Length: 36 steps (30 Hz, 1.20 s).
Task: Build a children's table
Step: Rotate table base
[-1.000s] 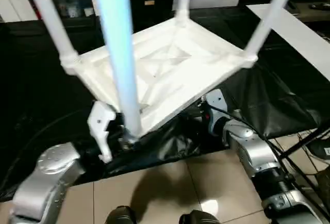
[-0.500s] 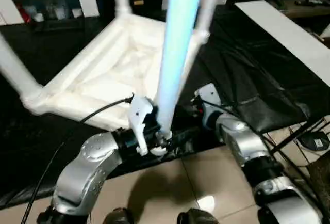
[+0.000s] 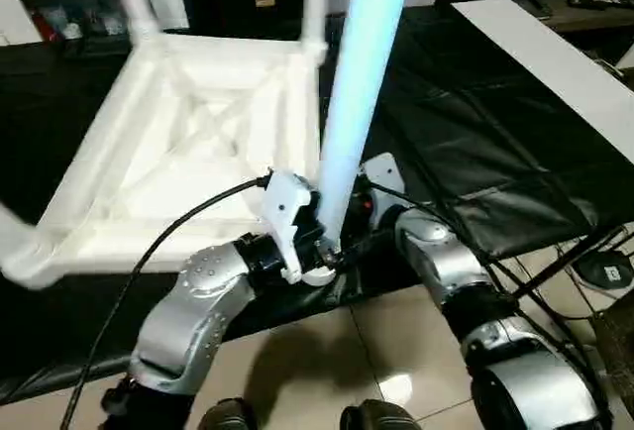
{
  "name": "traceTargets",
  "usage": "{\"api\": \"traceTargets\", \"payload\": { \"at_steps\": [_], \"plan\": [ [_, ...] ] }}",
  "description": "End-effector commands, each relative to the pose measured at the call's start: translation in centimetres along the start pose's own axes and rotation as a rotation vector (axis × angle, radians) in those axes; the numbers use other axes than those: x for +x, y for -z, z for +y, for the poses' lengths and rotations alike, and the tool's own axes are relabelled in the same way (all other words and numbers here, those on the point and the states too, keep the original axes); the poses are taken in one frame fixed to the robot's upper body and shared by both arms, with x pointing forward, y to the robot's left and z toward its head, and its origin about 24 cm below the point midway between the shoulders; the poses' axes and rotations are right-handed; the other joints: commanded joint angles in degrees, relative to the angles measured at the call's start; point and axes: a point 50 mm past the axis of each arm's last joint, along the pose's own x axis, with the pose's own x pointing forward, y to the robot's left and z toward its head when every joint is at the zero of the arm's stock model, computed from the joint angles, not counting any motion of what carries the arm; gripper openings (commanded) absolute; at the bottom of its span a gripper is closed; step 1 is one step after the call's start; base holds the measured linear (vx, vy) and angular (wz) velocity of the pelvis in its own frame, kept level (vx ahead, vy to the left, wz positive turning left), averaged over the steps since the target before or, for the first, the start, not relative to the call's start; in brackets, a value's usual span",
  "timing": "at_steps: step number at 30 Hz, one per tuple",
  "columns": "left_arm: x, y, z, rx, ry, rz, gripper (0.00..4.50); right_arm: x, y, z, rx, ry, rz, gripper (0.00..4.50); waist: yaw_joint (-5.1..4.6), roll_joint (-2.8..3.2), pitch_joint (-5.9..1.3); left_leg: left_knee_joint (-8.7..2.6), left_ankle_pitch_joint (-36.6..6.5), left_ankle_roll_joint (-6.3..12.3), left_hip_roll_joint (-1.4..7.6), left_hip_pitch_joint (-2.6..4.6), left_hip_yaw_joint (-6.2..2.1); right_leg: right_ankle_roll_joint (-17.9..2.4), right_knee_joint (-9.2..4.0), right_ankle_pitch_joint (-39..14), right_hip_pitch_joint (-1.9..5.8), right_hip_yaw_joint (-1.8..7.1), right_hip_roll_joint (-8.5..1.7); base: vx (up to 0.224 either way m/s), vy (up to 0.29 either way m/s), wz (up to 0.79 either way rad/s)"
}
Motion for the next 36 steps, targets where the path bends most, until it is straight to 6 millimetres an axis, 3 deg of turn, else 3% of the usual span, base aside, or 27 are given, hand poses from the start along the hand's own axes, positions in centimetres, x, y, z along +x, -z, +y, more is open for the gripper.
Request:
{"api": "traceTargets", "payload": {
  "at_steps": [1,4,6,10,12,13,14,15,17,18,20,21,22,28,30,34,35,36],
  "plan": [
    [0.6,-0.3,0.1,0.038,-0.018,-0.018,4.44,0.4,-1.0,0.3,-0.001,-0.001,-0.039,4.5,0.5,0.67,-4.78,-3.22,-3.9,4.48,2.12,0.93,-0.26,-17.1,-3.83,7.3,2.89,2.74,-4.16,0.0,0.0,0.0],
    [0.5,-0.5,1.5,0.074,-0.065,-0.029,4.44,-0.9,-0.2,-2.2,0.038,0.08,-0.045,4.5,0.9,0.62,-4.99,-3.16,-4.1,4.27,2.02,1.05,-0.17,-16.6,-3.84,7.3,2.99,2.77,-4.14,0.0,0.0,0.0],
    [0.6,-0.6,1.9,0.079,-0.075,-0.038,4.44,-1.5,0.2,-2.9,0.044,0.096,-0.047,4.5,1.25,0.95,-5.3,-2.98,-3.3,4.24,2.07,1.12,-0.19,-16.8,-3.61,8.7,3.08,2.73,-4.19,0.0,0.0,0.0],
    [0.7,-0.7,2.1,0.082,-0.081,-0.048,4.44,-2.2,0.4,-3.5,0.037,0.099,-0.057,4.5,1.95,0.86,-5.52,-2.89,-2.8,4.61,2.03,1.07,-0.11,-17.0,-3.47,10.6,3.1,2.73,-4.1,0.0,0.0,0.0],
    [0.5,-0.9,2.5,0.079,-0.101,-0.078,4.44,-4.0,0.6,-4.4,0.053,0.074,-0.101,4.5,2.35,2.22,-5.81,-2.67,-3.1,4.51,2.07,1.13,-0.34,-16.9,-3.29,11.6,3.25,2.72,-4.22,0.0,0.0,0.0],
    [0.2,-0.7,2.6,0.073,-0.116,-0.068,4.44,-5.0,0.5,-4.7,0.054,0.068,-0.128,4.5,2.45,2.24,-5.93,-2.67,-2.9,4.62,2.18,1.12,-0.44,-16.7,-3.28,13.0,3.33,2.64,-4.1,0.0,0.0,0.0],
    [0.2,-0.7,2.7,0.072,-0.119,-0.066,4.44,-5.1,0.5,-4.7,0.054,0.067,-0.132,4.5,2.44,1.75,-5.93,-2.79,-2.7,4.86,2.1,1.02,-0.43,-16.2,-3.51,13.8,3.62,2.59,-3.87,0.0,0.0,0.0],
    [-0.5,-0.4,2.4,0.051,-0.118,-0.062,4.44,-6.2,0.1,-4.9,0.051,0.073,-0.169,4.5,2.5,1.81,-6.18,-2.57,-2.2,5.27,1.94,0.84,-0.43,-16.4,-3.23,14.7,3.67,2.61,-4.01,0.0,0.0,0.0],
    [-1.1,0.0,2.1,0.031,-0.109,-0.05,4.44,-7.1,-0.2,-4.9,0.05,0.071,-0.2,4.5,2.3,1.61,-5.99,-2.78,-3.8,5.62,1.78,0.58,-0.37,-16.0,-3.69,11.2,3.63,2.53,-4.04,0.0,0.0,0.0],
    [-1.1,0.0,2.1,0.031,-0.109,-0.05,4.44,-7.1,-0.2,-4.9,0.05,0.071,-0.2,4.5,2.31,1.91,-6.06,-2.8,-5.3,5.24,1.86,0.81,-0.3,-15.5,-4.09,7.7,3.51,2.59,-4.09,0.0,0.0,0.0],
    [-3.2,1.0,1.5,0.0,-0.053,0.005,4.44,-8.5,-0.5,-4.6,0.068,0.072,-0.235,4.5,2.11,2.01,-5.69,-3.11,-8.1,4.1,1.92,0.89,-0.31,-14.7,-4.67,1.0,3.22,2.6,-4.14,0.0,0.0,0.0],
    [-3.2,1.0,1.5,0.0,-0.053,0.005,4.44,-8.5,-0.5,-4.6,0.068,0.072,-0.235,4.5,1.92,1.91,-5.62,-3.24,-8.6,3.83,1.9,0.95,-0.31,-14.2,-4.85,-0.8,3.18,2.65,-4.05,0.0,0.0,0.0],
    [-3.9,1.3,1.6,-0.002,-0.044,0.026,4.44,-8.9,-0.4,-4.5,0.069,0.068,-0.24,4.5,1.77,2.12,-5.56,-3.36,-10.7,2.77,1.94,1.32,-0.17,-13.6,-5.34,-5.7,2.61,2.65,-3.88,0.0,0.0,0.0],
    [-4.3,1.9,4.0,0.111,-0.171,0.119,4.44,-9.8,0.1,-3.3,0.028,0.007,-0.201,4.5,2.3,2.36,-5.81,-3.55,-11.6,1.2,1.81,1.64,-0.27,-11.0,-5.78,-8.4,2.13,2.76,-3.75,0.0,0.0,0.0],
    [-4.1,1.9,4.5,0.134,-0.202,0.122,4.44,-9.9,0.0,-3.0,0.022,-0.01,-0.2,4.5,2.25,2.37,-5.91,-3.77,-11.6,0.73,1.89,1.19,-0.5,-10.7,-5.53,-8.0,2.35,2.66,-3.98,0.0,0.0,0.0],
    [-3.4,1.6,5.6,0.173,-0.285,0.117,4.44,-10.4,-0.3,-2.4,0.024,-0.035,-0.198,4.5,2.14,2.13,-5.98,-3.64,-11.9,0.9,1.65,1.13,-0.48,-9.8,-5.79,-8.3,2.41,2.83,-3.97,0.0,0.0,0.0],
    [-3.2,1.7,5.9,0.168,-0.315,0.121,4.44,-10.6,-0.3,-2.5,0.027,-0.021,-0.199,4.5,2.12,1.78,-6.26,-3.46,-11.2,0.99,1.67,1.13,-0.41,-9.9,-5.71,-7.9,2.45,2.82,-4.05,0.0,0.0,0.0],
    [-3.1,1.6,6.3,0.178,-0.346,0.123,4.44,-10.7,-0.2,-2.6,0.027,-0.007,-0.197,4.5,2.28,1.98,-6.28,-3.4,-10.2,1.24,1.63,1.06,-0.43,-10.0,-5.66,-7.2,2.41,2.81,-4.08,0.0,0.0,0.0]
  ]
}}
